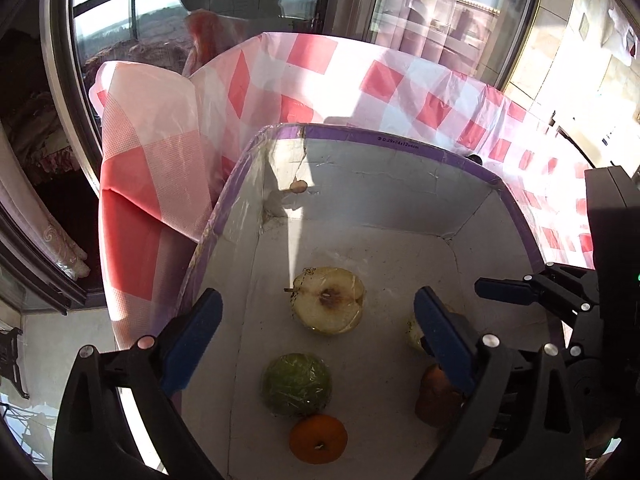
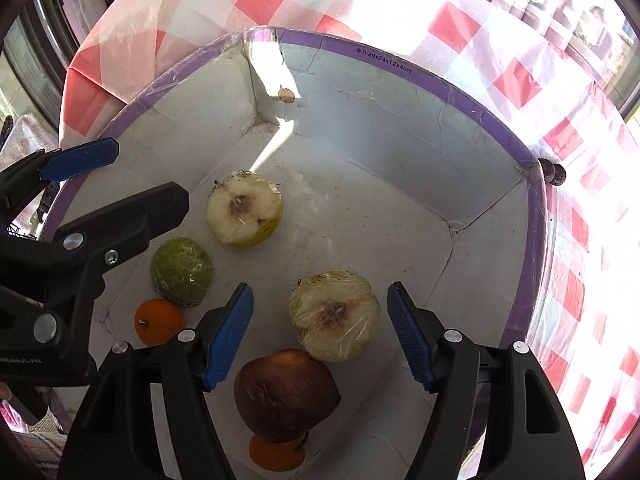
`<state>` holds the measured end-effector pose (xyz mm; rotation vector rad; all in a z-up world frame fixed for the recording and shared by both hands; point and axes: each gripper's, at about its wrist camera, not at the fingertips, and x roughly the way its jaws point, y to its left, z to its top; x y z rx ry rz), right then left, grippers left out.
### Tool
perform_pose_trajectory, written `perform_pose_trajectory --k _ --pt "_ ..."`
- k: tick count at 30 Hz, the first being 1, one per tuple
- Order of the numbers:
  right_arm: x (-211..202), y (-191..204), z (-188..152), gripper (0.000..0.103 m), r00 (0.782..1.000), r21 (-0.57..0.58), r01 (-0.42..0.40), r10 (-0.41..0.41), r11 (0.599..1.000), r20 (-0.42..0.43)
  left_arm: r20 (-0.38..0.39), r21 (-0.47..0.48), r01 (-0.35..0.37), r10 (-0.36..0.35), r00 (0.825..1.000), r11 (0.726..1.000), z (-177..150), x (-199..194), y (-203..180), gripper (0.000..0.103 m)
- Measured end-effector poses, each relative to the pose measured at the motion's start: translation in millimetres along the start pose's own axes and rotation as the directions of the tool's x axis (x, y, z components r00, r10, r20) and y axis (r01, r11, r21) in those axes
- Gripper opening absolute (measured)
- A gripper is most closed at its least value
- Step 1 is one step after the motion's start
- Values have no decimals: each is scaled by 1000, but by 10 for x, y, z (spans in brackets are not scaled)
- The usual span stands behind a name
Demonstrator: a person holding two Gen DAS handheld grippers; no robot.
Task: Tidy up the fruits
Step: 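Withdraw both tools from the box toward the dates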
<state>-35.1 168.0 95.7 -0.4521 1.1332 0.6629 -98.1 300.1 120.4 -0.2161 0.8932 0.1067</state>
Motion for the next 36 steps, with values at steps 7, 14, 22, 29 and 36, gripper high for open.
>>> perform_pose_trajectory --k 7,14,22,29,36 --pt "-363 -276 -134 79 980 158 -67 35 985 197 56 -40 -72 74 996 997 31 -228 -82 101" --pt "-708 -633 -297 79 936 234 -75 -12 969 351 84 -23 -141 143 986 990 106 -362 -392 101" --pt "-751 -1750 -576 79 924 457 -33 -147 889 354 146 48 -68 60 987 997 456 -345 -1282 101" --pt "-510 -2747 -1029 74 953 577 28 -196 816 231 120 243 7 -37 992 970 648 43 -2443 101" --pt "-135 -3479 -965 73 979 529 11 -116 849 167 -101 407 14 30 994 913 141 908 -3340 101"
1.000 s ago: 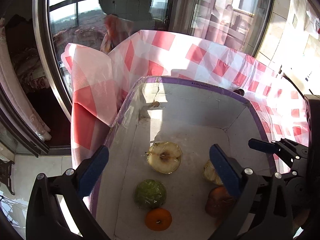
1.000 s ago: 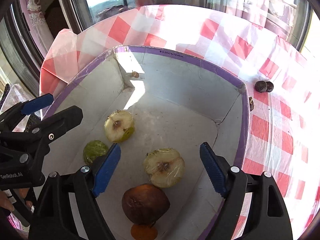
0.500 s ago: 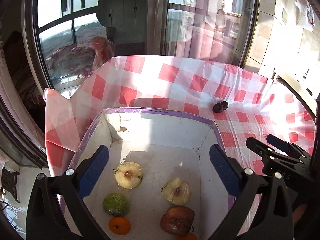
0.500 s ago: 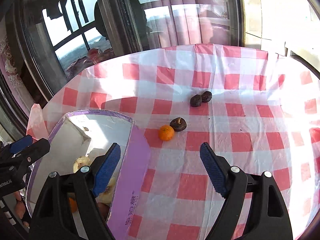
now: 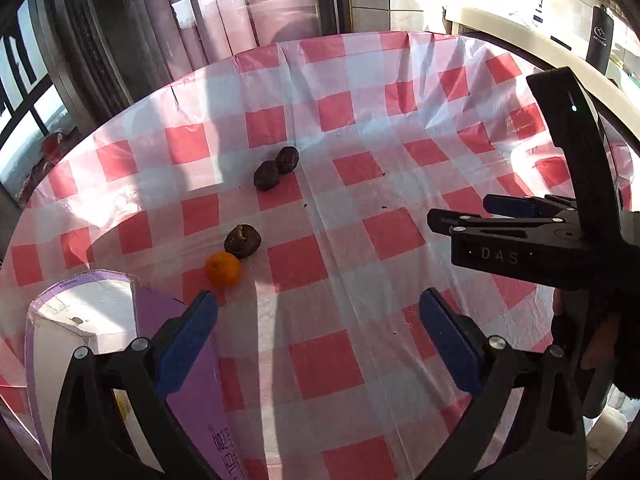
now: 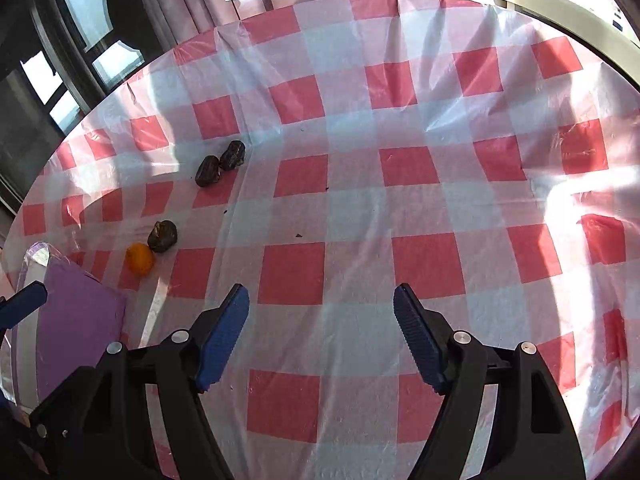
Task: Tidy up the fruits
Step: 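Withdraw both tools from the box toward the dates, then grasp a dark date with the right tool while the left tool grasps a dried fig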
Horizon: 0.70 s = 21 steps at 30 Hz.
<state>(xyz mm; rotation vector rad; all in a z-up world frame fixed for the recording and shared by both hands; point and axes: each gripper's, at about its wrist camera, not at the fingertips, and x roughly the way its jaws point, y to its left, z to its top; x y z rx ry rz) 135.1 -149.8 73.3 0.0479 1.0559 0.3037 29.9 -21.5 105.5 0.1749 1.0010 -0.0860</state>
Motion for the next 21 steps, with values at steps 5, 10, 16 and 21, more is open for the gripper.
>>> perform_pose_trajectory --k 5,10,16,21 --pt "583 306 511 73 998 -200 -64 62 978 -17 -125 22 -26 29 992 999 -366 222 -356 101" --pt "1185 762 830 68 998 -430 -61 62 901 -12 -181 65 -87 97 979 994 -645 236 -422 101" --pt "1539 1116 1128 68 994 -533 -94 110 841 -1 -227 -14 -155 148 963 988 -708 318 -287 101" --pt "1652 1164 1132 60 993 -570 -81 116 818 25 -209 -10 -178 172 963 984 -515 371 -290 101"
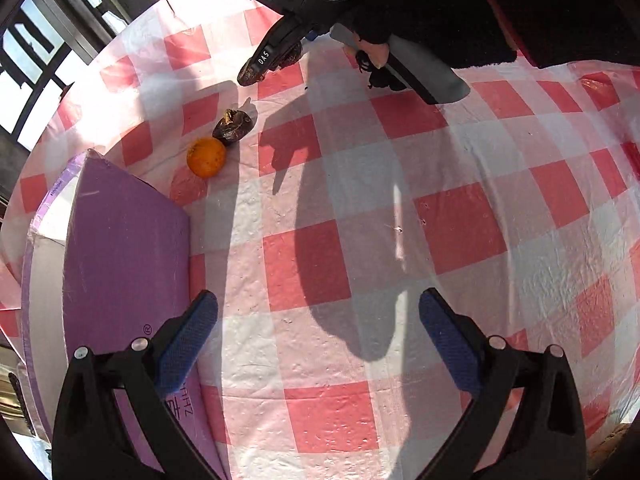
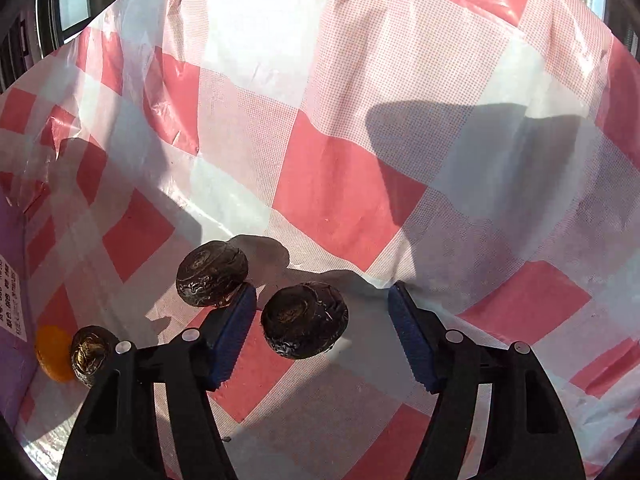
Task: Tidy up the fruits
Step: 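Grasp a dark date with the right tool while the left tool grasps a dried fig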
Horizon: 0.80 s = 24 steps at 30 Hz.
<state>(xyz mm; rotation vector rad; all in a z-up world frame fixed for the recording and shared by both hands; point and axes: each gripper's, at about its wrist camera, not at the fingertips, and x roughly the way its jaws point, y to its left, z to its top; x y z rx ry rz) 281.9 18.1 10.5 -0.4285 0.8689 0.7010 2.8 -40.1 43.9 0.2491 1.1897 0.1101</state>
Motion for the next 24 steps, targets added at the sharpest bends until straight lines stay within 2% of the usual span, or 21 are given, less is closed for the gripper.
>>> perform_pose_trajectory --k 1,6,10,13,16,18,19,20,21,23,24 --pt "-24 -10 -50 38 1000 -11 2 -1 1000 12 3 3 -1 1 1000 1000 55 14 10 101" --pt "-332 -294 -334 38 999 119 -8 4 993 32 46 1 -49 49 998 999 537 213 101 101" --pt "-790 -581 -753 38 999 253 -8 -5 967 52 96 15 -147 145 985 989 1066 422 201 101" --pt "-1127 -719 -1155 38 999 327 -10 -2 945 36 79 20 -196 194 978 980 1429 636 335 101" --pt "-1417 -781 -1558 38 1000 368 -2 -3 930 14 2 10 -202 202 979 979 1670 863 515 100" --pt "-1612 -787 -1803 38 1000 394 2 -1 919 -1 -64 -1 -154 154 986 988 1709 976 621 92" --pt "-1695 -770 -1917 38 1000 408 5 -2 913 -8 -107 -17 -97 94 990 995 1710 1040 671 86" --pt "-1778 -764 -2021 38 1000 420 10 -5 908 -13 -146 -48 -28 21 989 998 1684 1102 720 70" --pt "-1849 -745 -2101 38 1000 426 16 -9 904 -18 -175 -81 19 -33 984 997 1649 1145 763 62" --pt "-1933 -703 -2210 38 999 439 32 -21 898 -29 -167 -106 31 -48 985 994 1594 1120 820 55" --pt "-1978 -687 -2280 38 999 452 39 -27 891 -34 -161 -113 57 -75 984 992 1567 1100 831 46"
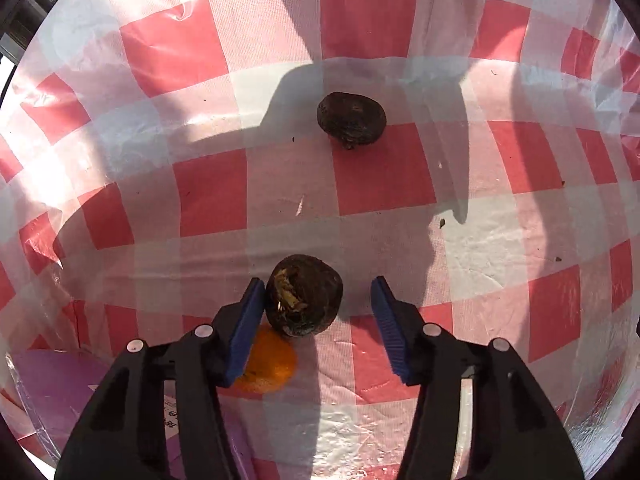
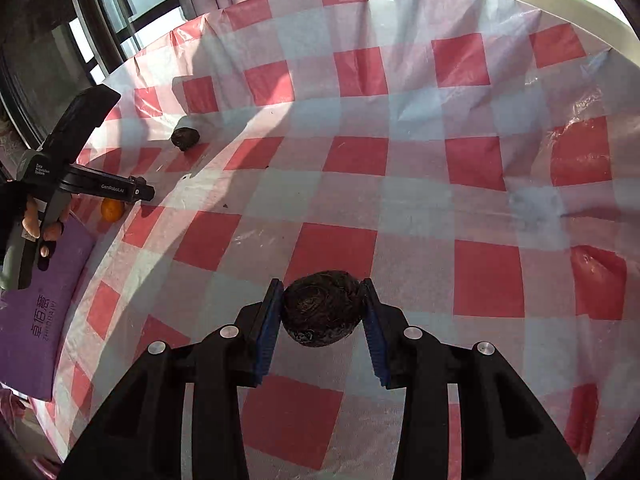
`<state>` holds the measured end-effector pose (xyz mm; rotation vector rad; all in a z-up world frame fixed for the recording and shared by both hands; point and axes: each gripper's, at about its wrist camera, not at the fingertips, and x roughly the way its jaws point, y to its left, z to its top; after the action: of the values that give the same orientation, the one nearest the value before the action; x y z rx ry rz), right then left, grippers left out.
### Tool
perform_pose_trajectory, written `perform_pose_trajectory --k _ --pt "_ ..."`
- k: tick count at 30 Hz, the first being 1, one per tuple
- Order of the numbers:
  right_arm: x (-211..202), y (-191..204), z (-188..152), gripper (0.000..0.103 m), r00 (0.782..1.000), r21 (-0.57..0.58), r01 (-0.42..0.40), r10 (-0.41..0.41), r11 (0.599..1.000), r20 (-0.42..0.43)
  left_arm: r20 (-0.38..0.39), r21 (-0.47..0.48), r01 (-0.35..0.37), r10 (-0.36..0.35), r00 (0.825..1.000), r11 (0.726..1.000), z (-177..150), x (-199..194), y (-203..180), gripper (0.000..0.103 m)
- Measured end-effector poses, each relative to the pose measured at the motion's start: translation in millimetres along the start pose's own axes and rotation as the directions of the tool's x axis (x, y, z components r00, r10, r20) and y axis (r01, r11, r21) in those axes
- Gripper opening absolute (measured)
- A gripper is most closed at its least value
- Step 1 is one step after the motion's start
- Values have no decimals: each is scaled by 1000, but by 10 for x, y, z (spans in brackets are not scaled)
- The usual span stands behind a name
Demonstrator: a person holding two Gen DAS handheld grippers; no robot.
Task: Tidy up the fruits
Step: 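Grasp a dark date with the right tool while the left tool grasps a dried fig, then carry the date and fig into the white box and open both tools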
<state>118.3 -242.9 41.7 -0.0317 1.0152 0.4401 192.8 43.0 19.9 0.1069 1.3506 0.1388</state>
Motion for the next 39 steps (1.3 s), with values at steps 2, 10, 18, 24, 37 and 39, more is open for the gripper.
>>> perform_pose_trajectory --k 2,10,18,24,37,39 --pt "-47 15 -90 38 1000 36 8 -8 999 -1 49 0 66 -66 997 998 -79 -89 18 34" --pt "-260 247 -267 38 1000 77 18 -18 997 3 130 -2 285 -282 951 959 -463 -556 -390 34" --pt "-338 487 -549 38 994 130 103 -99 986 -39 96 213 258 -283 954 942 -937 -764 -1010 34" --pt "-481 704 -760 38 986 176 167 -159 970 -55 119 314 255 -304 945 915 -1199 -927 -978 34" --pt "-748 1246 -893 38 978 207 205 -207 957 -13 203 409 250 -354 913 878 -1600 -1446 -774 34" --pt "-806 1322 -865 38 977 209 207 -213 956 9 216 408 255 -364 906 876 -1656 -1518 -705 34"
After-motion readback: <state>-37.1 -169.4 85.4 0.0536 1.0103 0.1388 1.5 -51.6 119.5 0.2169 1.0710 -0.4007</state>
